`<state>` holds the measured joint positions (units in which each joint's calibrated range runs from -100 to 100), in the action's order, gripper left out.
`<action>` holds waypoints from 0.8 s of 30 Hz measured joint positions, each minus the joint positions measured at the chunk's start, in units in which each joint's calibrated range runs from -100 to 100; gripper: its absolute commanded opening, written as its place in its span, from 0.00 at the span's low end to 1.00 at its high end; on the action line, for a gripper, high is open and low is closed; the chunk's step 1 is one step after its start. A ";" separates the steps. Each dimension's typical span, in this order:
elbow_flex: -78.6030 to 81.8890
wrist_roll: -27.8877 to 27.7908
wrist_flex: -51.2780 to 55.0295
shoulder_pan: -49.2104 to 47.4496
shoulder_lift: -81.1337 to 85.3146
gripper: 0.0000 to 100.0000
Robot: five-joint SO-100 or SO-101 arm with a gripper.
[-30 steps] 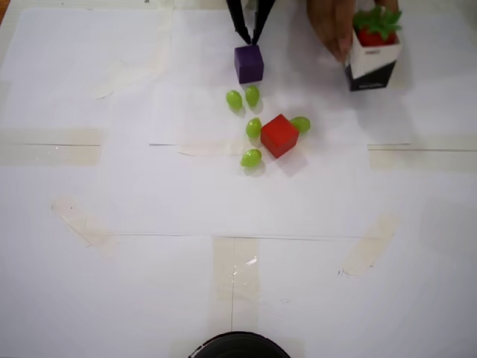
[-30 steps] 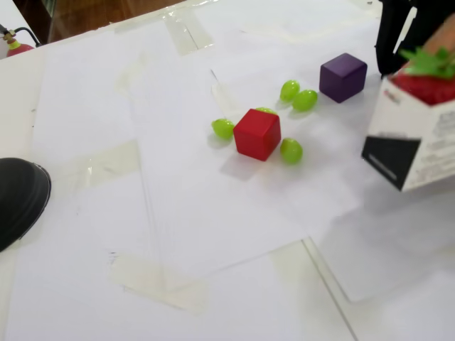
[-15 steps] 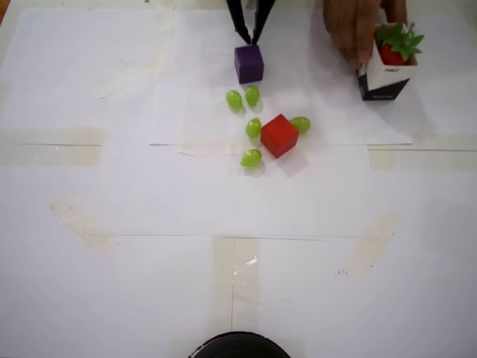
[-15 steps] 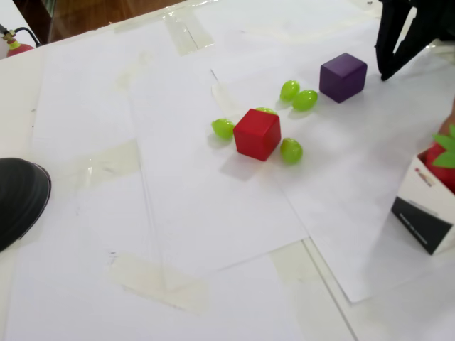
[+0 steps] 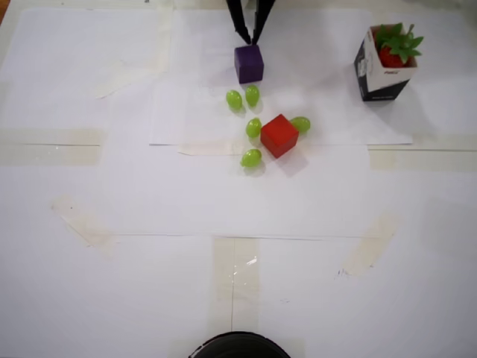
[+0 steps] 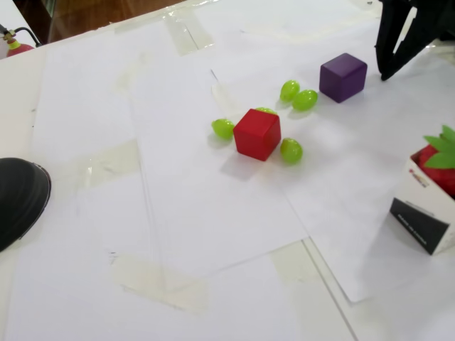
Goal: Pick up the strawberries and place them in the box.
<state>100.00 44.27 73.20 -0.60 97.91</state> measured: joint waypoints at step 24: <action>0.00 0.88 -3.79 -2.62 -0.09 0.00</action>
<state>100.00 45.15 69.41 -3.22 97.82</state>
